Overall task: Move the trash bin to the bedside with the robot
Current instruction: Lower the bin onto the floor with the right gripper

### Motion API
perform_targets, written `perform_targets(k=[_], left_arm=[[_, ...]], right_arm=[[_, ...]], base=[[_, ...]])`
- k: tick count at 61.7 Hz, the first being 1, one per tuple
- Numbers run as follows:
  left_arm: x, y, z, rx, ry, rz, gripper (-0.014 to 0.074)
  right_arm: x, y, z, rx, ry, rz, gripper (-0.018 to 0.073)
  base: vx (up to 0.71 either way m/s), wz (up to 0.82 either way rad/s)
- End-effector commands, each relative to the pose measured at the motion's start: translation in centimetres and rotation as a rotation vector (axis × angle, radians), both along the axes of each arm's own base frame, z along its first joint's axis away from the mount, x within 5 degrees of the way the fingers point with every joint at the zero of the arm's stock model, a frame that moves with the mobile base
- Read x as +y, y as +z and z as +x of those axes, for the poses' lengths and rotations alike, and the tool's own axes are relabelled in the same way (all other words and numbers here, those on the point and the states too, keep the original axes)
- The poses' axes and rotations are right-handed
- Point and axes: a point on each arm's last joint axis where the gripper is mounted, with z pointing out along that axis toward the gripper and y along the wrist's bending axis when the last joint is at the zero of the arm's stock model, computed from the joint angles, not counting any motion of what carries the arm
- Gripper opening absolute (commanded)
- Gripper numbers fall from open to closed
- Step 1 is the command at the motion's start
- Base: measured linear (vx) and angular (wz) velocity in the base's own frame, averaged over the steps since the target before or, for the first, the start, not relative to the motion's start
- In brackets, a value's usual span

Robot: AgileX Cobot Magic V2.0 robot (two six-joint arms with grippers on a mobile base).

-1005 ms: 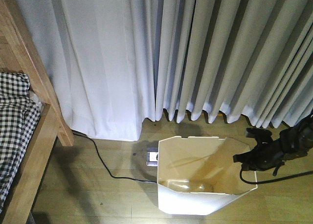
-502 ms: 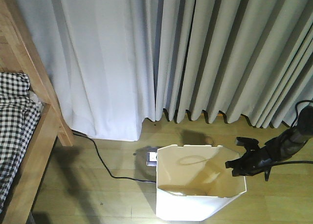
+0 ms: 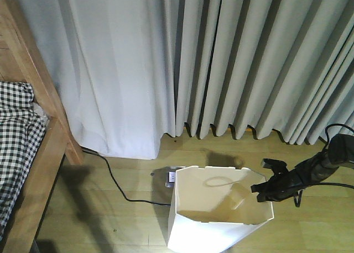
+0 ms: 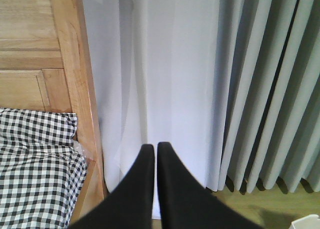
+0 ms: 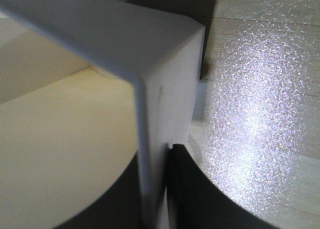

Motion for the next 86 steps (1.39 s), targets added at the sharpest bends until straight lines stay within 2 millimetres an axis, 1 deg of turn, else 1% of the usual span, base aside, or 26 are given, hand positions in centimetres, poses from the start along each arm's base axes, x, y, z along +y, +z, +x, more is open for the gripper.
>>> perform_targets(k=[1,17,35,52,74,79,86], left_arm=[[-0.01,0.07,0.06,-0.065,0.000,-0.007,-0.0006],[-0.01,0.07,0.06,-0.065,0.000,-0.007,-0.0006],[-0.01,0.07,0.06,-0.065,0.000,-0.007,-0.0006],[-0.01,0.07,0.06,-0.065,0.000,-0.007,-0.0006],[-0.01,0.07,0.06,-0.065,0.000,-0.007,-0.0006],[-0.01,0.07,0.06,-0.065,0.000,-0.007,-0.0006],[-0.01,0.07,0.06,-0.065,0.000,-0.007,-0.0006]], right_arm=[[0.32,2.21,1.58,-0.015,-0.011,0.093,0.0032],[0.20,2.08,1.59,-0.019,-0.014,0.077,0.0057],[0.14,2.06,1.64,-0.024,-0.013,0.070,0.0130],[-0.01,2.00,1.72,-0.034,-0.010,0.052,0.0242],[0.01,2.02,1.86,-0.045,-0.025,0.056,0.0440],[-0.17,1.96,2.00,-0.056,-0.038,0.035,0.0459],[-0.32,1.90,2.11,-0.064,-0.059,0.018,0.0459]], base=[[0.00,0.00],[0.00,0.00],[0.00,0.00],[0.00,0.00],[0.00,0.00],[0.00,0.00],[0.00,0.00]])
